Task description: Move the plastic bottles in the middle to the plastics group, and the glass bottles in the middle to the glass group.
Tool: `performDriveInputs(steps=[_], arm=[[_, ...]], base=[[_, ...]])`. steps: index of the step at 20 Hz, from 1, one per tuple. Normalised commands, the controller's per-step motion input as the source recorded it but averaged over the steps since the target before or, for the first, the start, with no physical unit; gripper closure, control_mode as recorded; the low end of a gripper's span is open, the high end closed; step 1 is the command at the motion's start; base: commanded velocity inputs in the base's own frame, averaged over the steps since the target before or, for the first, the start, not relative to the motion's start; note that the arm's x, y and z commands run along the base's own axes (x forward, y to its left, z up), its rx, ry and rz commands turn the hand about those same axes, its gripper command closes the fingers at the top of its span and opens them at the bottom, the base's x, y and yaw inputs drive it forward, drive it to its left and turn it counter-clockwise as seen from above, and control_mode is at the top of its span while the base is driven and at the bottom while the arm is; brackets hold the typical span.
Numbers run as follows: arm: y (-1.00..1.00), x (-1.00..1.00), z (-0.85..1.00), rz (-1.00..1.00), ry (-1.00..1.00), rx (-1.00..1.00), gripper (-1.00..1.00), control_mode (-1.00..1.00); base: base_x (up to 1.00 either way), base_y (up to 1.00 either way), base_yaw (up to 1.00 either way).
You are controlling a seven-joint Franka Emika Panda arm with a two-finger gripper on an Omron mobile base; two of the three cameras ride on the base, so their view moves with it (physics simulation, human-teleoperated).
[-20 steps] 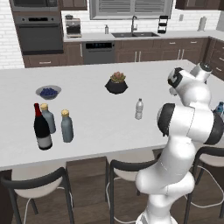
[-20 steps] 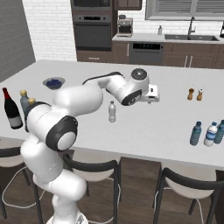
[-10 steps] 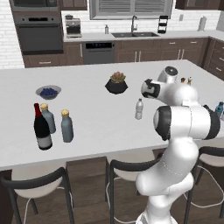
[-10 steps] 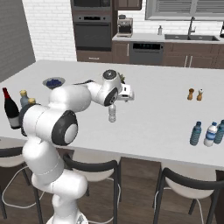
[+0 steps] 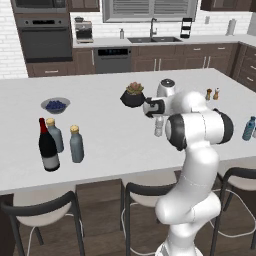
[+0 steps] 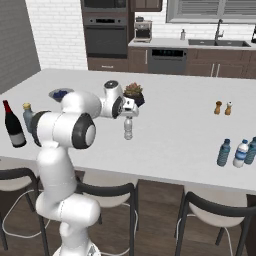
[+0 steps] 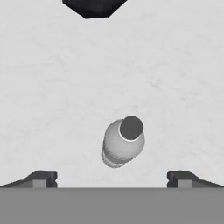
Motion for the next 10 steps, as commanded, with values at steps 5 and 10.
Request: performDriveInputs(steps=[5, 10], arm=[[-0.21, 0.51, -0.12, -0.03, 0.16, 0.0, -1.0, -1.0], [-0.22, 0.22, -0.27, -0.02, 0.13, 0.01, -1.0, -1.0]], base=[[0.0, 0.0, 0.0], [0.0, 0.0, 0.0]])
